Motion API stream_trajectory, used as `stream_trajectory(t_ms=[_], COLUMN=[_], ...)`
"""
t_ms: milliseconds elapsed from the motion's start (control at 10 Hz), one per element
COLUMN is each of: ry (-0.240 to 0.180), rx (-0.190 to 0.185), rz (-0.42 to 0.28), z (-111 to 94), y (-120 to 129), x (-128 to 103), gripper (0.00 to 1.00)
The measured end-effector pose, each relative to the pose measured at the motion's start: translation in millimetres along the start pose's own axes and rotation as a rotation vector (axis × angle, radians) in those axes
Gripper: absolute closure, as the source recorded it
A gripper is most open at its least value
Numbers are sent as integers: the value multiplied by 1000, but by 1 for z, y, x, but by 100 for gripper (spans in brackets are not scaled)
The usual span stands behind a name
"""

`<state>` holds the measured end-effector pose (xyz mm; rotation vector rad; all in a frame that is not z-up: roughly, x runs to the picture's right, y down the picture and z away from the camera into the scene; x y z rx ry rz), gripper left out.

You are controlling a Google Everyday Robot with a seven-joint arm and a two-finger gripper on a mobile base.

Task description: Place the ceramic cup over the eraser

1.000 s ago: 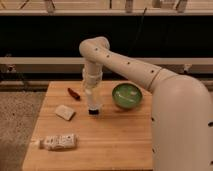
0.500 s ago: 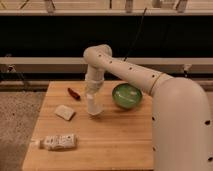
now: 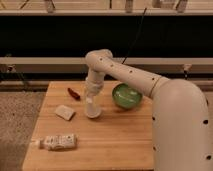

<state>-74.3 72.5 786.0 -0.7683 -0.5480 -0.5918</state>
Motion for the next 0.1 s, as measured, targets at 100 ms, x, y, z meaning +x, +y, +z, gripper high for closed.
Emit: stream_trajectory(t_ms=[100], ry=[4], rx=[0], rz=[2], z=[-4], y=[0], x=[0], gripper=[20])
